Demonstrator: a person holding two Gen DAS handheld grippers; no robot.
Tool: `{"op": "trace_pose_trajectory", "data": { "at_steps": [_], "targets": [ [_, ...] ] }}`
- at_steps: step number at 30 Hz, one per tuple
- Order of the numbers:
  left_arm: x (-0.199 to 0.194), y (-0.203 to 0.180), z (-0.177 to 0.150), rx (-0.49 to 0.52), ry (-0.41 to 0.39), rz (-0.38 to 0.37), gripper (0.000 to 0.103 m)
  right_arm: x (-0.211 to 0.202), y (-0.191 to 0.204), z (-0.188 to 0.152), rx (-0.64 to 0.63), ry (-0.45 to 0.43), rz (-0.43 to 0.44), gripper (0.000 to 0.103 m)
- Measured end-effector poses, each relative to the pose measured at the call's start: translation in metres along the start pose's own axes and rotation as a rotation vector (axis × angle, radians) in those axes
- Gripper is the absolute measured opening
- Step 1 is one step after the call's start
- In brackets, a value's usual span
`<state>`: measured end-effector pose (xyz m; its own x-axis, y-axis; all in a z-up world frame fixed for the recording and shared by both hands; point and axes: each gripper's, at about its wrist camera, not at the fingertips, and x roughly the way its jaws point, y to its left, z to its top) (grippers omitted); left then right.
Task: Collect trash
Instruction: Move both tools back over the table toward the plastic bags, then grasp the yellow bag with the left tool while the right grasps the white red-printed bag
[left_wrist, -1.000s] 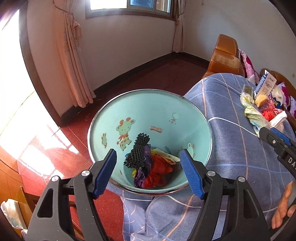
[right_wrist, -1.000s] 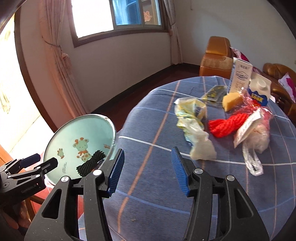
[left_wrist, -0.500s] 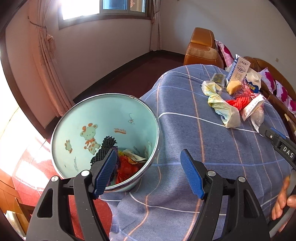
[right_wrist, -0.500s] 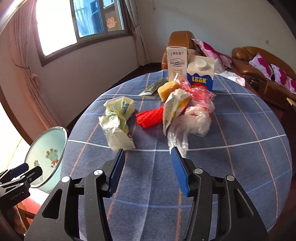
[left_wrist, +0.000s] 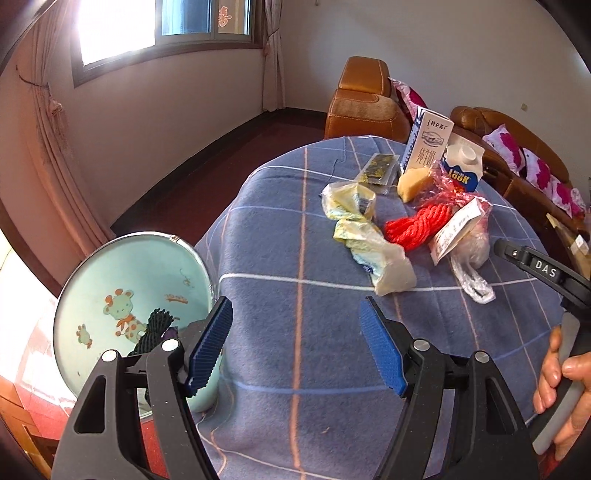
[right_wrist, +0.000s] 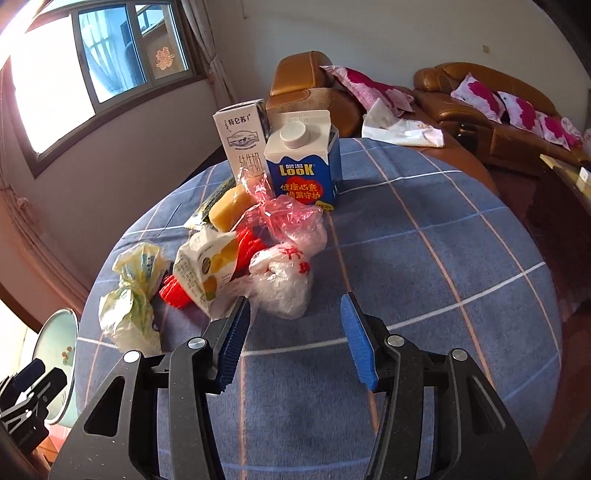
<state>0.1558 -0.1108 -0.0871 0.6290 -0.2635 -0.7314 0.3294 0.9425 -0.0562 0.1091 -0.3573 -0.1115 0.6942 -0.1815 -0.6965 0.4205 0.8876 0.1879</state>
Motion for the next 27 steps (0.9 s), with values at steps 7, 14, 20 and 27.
{"op": "trace_pose_trajectory", "data": {
  "at_steps": [7, 14, 20, 27],
  "targets": [
    [0.021, -0.024, 0.023, -0.006, -0.003, -0.003, 0.07, 0.043, -0.003, 0.012, 0.04, 0.105, 0.052, 0.052],
    [0.047, -0.046, 0.034, -0.009, 0.016, -0.006, 0.07, 0.051, -0.01, 0.002, 0.051, 0.141, 0.108, 0.02],
    [0.072, -0.05, 0.035, -0.065, 0.065, -0.015, 0.069, 0.021, -0.023, -0.005, 0.071, 0.134, 0.154, 0.019],
    [0.089, -0.051, 0.031, -0.087, 0.097, -0.055, 0.039, -0.016, -0.031, -0.021, 0.015, 0.161, 0.186, 0.019]
  ]
}}
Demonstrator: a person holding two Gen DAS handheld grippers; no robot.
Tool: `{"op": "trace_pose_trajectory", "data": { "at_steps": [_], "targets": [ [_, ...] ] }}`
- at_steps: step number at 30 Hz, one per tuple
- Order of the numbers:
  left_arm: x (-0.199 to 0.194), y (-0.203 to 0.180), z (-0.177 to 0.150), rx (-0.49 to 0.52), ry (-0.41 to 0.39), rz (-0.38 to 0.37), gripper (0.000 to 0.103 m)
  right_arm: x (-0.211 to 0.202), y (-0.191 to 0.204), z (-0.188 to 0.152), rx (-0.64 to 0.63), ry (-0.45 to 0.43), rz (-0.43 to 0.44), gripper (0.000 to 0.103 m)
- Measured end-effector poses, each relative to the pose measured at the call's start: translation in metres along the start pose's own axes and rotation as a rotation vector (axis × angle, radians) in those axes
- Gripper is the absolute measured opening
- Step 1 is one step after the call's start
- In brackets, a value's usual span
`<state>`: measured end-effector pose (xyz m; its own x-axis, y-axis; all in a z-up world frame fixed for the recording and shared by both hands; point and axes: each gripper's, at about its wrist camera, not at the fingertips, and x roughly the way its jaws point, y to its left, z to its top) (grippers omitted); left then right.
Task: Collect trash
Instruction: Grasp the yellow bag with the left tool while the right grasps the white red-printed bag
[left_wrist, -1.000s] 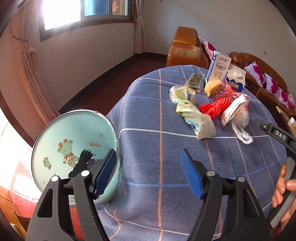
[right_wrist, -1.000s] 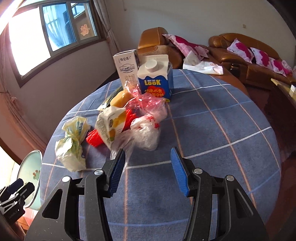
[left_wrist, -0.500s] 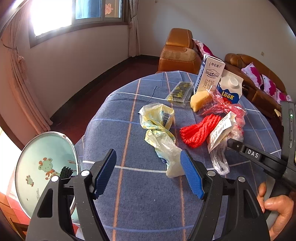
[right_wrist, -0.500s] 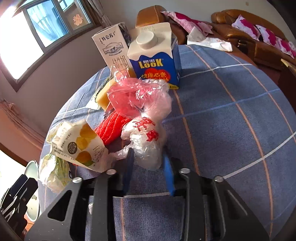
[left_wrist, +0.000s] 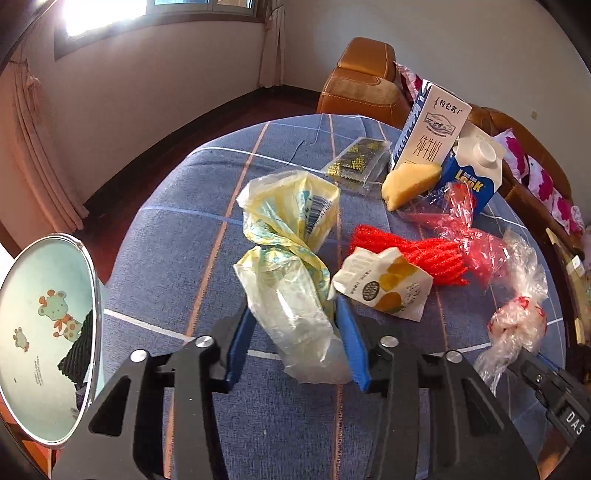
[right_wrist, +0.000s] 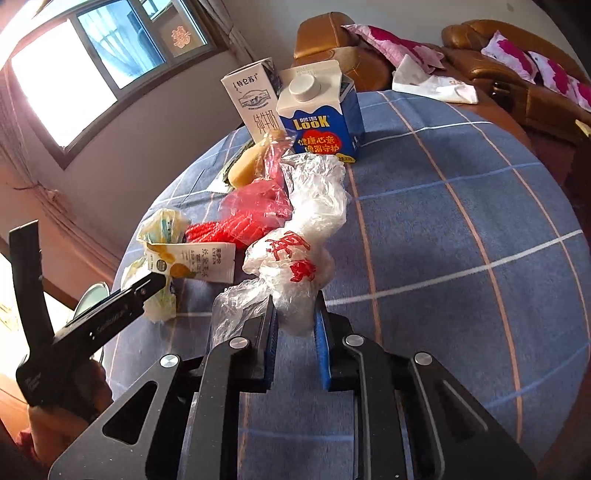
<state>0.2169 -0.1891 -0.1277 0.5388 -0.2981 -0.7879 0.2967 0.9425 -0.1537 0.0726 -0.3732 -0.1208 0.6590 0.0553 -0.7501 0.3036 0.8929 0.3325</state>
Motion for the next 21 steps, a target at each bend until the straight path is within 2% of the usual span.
{"op": "trace_pose_trajectory", "data": {
  "at_steps": [2, 5, 11, 17, 21],
  "targets": [
    [0.001, -0.001, -0.002, 0.003, -0.005, -0.018, 0.031, -0.005, -0.001, -0.004, -0.004, -0.013, -0.025, 0.019],
    [-0.005, -0.002, -0.005, 0.022, -0.011, -0.019, 0.028, -0.017, -0.002, -0.01, -0.006, -0.053, -0.071, 0.019],
    [-0.028, 0.012, -0.014, 0.016, -0.027, -0.028, 0.028, -0.033, 0.004, -0.013, -0.028, -0.108, -0.107, 0.019],
    [-0.044, 0.027, -0.023, 0.007, -0.034, -0.018, 0.028, -0.034, 0.015, -0.02, -0.047, -0.106, -0.104, 0.019],
    [-0.054, 0.028, -0.026, 0.016, -0.046, -0.044, 0.028, -0.038, 0.022, -0.022, -0.059, -0.112, -0.101, 0.019]
  ]
}}
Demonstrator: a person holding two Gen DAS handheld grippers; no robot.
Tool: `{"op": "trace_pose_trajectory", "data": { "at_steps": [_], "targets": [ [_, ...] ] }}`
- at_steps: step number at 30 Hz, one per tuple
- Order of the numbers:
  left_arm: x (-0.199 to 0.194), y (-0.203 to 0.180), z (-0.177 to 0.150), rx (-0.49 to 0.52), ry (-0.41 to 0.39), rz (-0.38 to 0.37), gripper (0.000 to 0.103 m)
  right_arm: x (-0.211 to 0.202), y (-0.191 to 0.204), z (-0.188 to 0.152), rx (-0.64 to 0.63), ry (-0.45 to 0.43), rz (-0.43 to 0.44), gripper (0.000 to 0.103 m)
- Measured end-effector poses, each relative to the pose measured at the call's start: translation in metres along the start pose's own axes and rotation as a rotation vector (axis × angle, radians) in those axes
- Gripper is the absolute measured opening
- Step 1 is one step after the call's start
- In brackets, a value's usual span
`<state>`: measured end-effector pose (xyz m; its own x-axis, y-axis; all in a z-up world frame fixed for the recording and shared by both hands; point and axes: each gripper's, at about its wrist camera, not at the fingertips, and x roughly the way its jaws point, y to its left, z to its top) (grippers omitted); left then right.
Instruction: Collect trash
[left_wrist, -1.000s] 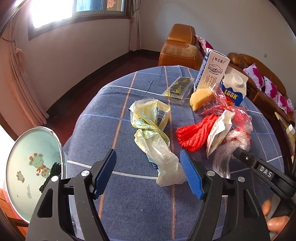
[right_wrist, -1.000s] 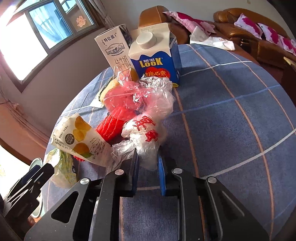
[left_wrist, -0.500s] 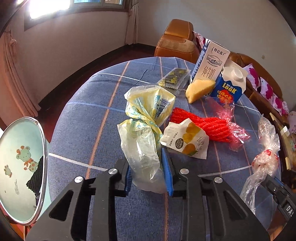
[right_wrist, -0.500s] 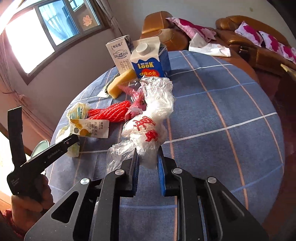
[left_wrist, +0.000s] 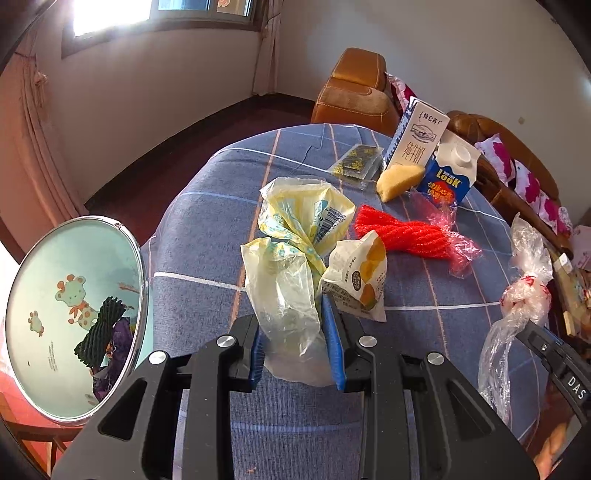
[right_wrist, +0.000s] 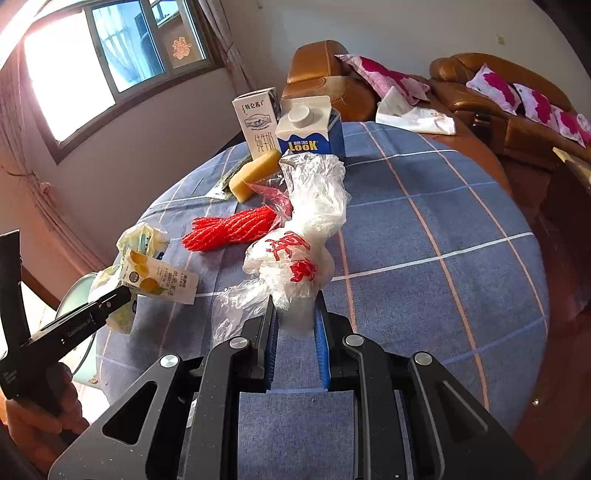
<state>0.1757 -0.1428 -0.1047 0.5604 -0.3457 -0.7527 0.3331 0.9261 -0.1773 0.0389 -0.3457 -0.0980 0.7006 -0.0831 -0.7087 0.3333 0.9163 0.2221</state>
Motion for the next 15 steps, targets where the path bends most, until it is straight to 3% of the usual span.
{"op": "trace_pose_trajectory", "data": {
  "at_steps": [4, 7, 15],
  "targets": [
    [-0.014, -0.005, 0.003, 0.018, -0.035, -0.039, 0.031, -0.006, 0.005, 0.0, -0.012, -0.017, 0.0, 0.019],
    [-0.019, -0.007, 0.003, 0.046, -0.044, -0.019, 0.029, -0.009, 0.007, 0.0, -0.013, -0.023, 0.0, 0.019],
    [-0.049, -0.005, 0.008, 0.054, -0.107, -0.056, 0.026, -0.012, 0.01, -0.001, -0.015, -0.034, 0.008, 0.019]
  ]
}}
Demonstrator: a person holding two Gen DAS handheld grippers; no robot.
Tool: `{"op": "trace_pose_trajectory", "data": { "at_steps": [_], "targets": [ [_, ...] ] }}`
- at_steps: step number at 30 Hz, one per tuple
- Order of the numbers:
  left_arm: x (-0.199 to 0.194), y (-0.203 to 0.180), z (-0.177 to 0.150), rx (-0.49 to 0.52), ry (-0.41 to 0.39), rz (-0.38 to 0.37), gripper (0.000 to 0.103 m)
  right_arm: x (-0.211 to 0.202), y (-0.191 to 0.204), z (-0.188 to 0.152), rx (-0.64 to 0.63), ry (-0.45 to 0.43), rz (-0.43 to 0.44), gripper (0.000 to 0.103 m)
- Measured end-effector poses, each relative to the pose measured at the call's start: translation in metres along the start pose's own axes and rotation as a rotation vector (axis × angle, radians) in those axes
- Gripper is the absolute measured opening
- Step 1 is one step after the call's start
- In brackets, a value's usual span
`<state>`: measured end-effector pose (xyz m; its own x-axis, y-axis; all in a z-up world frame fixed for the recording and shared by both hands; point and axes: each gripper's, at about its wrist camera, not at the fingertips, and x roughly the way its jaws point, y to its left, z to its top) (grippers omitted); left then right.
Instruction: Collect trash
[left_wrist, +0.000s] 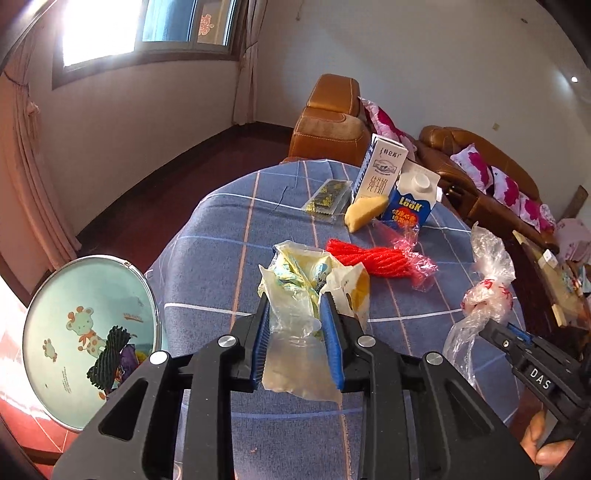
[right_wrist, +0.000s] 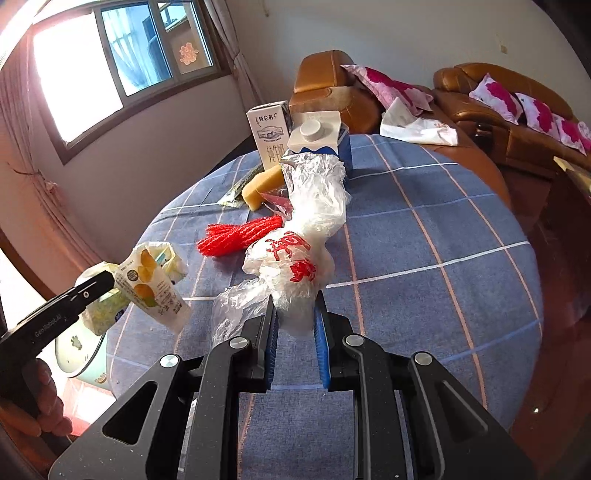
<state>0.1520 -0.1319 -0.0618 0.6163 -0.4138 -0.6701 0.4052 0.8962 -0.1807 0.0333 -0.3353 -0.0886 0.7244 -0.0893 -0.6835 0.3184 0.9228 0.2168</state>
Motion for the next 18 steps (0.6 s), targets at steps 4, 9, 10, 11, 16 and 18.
{"op": "trace_pose_trajectory", "data": {
  "at_steps": [4, 9, 10, 11, 16, 18],
  "targets": [
    [-0.005, 0.003, 0.003, -0.007, -0.009, -0.017, 0.023, -0.002, 0.002, -0.001, -0.003, -0.005, 0.005, 0.019],
    [-0.008, -0.007, 0.005, 0.022, -0.031, -0.027, 0.022, -0.004, 0.001, -0.002, 0.001, -0.007, 0.006, 0.019],
    [-0.009, -0.008, 0.005, 0.019, -0.031, -0.034, 0.022, -0.005, 0.001, -0.002, -0.001, -0.011, 0.005, 0.019],
    [-0.011, -0.009, 0.006, 0.019, -0.035, -0.036, 0.022, -0.006, 0.001, -0.001, -0.001, -0.014, 0.004, 0.019],
    [-0.028, -0.006, 0.013, 0.021, -0.077, -0.018, 0.022, -0.014, 0.001, 0.001, -0.006, -0.045, 0.0, 0.019],
    [-0.037, -0.004, 0.015, 0.023, -0.087, -0.01, 0.022, -0.017, 0.005, 0.001, -0.014, -0.053, 0.005, 0.019]
  ]
}}
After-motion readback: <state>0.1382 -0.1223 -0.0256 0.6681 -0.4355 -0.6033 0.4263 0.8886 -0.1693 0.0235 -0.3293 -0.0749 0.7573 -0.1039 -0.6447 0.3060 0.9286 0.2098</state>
